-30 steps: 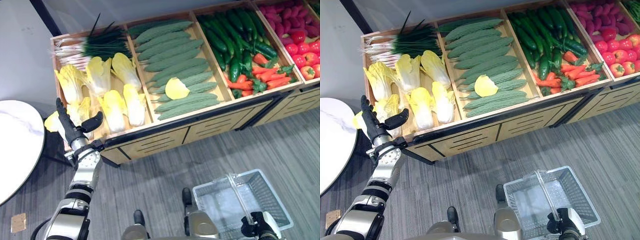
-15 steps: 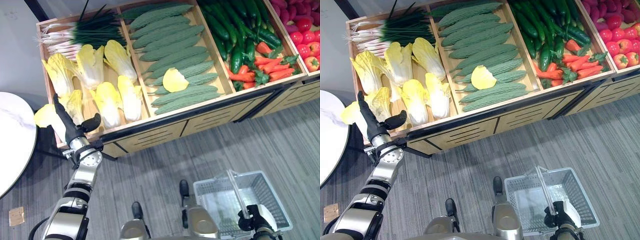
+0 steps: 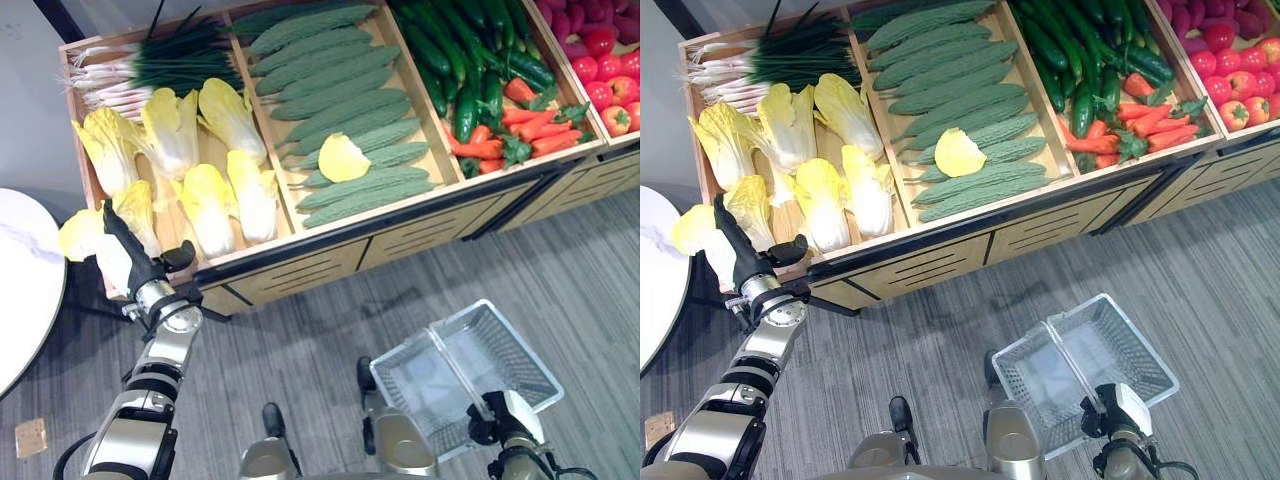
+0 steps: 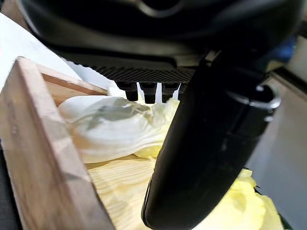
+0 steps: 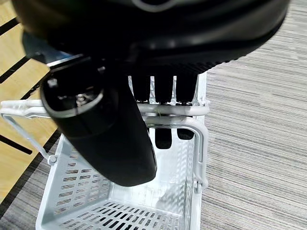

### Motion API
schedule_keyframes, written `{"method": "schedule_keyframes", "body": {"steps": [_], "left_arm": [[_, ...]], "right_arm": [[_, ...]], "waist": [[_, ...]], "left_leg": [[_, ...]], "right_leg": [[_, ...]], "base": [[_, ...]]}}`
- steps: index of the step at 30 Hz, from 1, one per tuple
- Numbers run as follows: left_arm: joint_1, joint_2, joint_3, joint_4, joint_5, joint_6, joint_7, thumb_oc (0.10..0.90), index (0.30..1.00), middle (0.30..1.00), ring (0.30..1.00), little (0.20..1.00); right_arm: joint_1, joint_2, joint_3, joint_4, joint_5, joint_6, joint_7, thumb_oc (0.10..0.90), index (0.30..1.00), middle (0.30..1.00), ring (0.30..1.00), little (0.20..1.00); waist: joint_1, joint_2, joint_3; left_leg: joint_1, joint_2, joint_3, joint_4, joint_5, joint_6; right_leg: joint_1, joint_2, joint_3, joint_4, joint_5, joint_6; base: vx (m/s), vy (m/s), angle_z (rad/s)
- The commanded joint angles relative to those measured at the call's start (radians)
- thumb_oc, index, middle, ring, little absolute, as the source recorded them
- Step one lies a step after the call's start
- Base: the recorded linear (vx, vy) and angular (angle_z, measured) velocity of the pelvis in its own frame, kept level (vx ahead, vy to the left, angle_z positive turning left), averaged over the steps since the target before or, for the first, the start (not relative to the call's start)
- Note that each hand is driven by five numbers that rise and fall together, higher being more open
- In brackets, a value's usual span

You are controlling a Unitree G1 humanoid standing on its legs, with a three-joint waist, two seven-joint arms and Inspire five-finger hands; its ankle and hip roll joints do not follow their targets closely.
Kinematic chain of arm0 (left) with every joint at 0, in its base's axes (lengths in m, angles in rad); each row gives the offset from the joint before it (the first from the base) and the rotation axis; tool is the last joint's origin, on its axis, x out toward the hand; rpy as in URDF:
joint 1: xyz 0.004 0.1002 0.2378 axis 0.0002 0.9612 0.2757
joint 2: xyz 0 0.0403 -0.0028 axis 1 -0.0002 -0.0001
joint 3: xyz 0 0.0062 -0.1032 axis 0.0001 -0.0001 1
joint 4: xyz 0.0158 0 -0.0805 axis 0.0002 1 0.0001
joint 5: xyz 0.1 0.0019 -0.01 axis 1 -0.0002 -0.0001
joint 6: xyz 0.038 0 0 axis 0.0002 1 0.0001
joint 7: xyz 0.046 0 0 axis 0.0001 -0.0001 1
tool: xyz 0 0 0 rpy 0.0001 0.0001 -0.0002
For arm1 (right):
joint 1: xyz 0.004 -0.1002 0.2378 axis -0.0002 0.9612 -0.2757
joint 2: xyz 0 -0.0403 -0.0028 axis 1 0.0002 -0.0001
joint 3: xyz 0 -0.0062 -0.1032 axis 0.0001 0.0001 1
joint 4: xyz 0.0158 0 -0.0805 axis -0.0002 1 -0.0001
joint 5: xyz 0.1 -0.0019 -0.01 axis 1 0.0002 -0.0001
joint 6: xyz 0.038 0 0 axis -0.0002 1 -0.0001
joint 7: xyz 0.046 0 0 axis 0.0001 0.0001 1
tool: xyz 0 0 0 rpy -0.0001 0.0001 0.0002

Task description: Get the vegetables into the basket

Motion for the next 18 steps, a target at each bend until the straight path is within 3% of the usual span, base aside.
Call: {"method": "schedule_keyframes", "body": {"steps": [1,9,15,16,17,18], "left_arm": [[-0.154,0.107,-0.035,0.052,0.08,0.014,0.077,0.9,1.0,1.0,1.0,1.0],[-0.192,0.126,-0.05,0.145,0.131,0.093,0.089,0.9,1.0,1.0,1.0,1.0],[-0.236,0.136,-0.122,0.258,0.18,0.165,-0.021,0.9,1.0,1.0,1.0,1.0],[-0.241,0.136,-0.129,0.262,0.184,0.168,-0.032,0.855,0.937,0.937,0.937,0.937],[-0.254,0.136,-0.177,0.295,0.215,0.185,-0.112,0.541,0.498,0.498,0.498,0.498],[-0.259,0.14,-0.182,0.32,0.226,0.19,-0.109,0.4,0.3,0.3,0.3,0.3]], "right_arm": [[0.002,-0.046,0.026,0.0,-0.008,-0.024,-0.06,0.4,0.3,0.3,0.3,0.3],[-0.015,-0.046,0.044,0.007,-0.018,-0.025,-0.06,0.4,0.3,0.3,0.3,0.3],[-0.034,-0.052,0.046,0.012,-0.002,-0.018,-0.041,0.4,0.3,0.3,0.3,0.3],[-0.036,-0.053,0.046,0.013,0.0,-0.017,-0.039,0.4,0.3,0.3,0.3,0.3],[-0.047,-0.061,0.039,0.018,0.013,-0.012,-0.029,0.4,0.3,0.3,0.3,0.3],[-0.051,-0.062,0.04,0.021,0.014,-0.01,-0.027,0.4,0.3,0.3,0.3,0.3]], "waist": [[-0.007,-0.041,-0.036],[-0.008,-0.039,-0.033],[-0.009,-0.032,-0.023],[-0.008,-0.031,-0.021],[-0.004,-0.027,-0.015],[-0.003,-0.025,-0.013]], "left_leg": [[-0.023,0.034,-0.024,0.0,0.017,-0.056],[-0.023,0.037,-0.011,0.0,0.016,-0.057],[-0.029,0.035,-0.012,0.0,0.02,-0.054],[-0.029,0.035,-0.013,0.0,0.02,-0.053],[-0.034,0.033,-0.016,0.0,0.022,-0.051],[-0.035,0.032,-0.018,0.0,0.022,-0.051]], "right_leg": [[0.031,-0.061,0.002,0.089,-0.169,0.066],[0.016,-0.056,0.011,0.095,-0.167,0.068],[0.01,-0.056,0.011,0.097,-0.164,0.068],[0.009,-0.056,0.011,0.098,-0.163,0.068],[0.007,-0.058,0.01,0.099,-0.161,0.068],[0.007,-0.059,0.008,0.098,-0.162,0.068]], "base": [[-0.01,0.014,-0.1],[0.0,0.006,-0.04],[0.0,0.0,0.0],[0.0,0.0,0.0],[0.0,0.0,0.0],[0.0,0.0,0.0]]}}
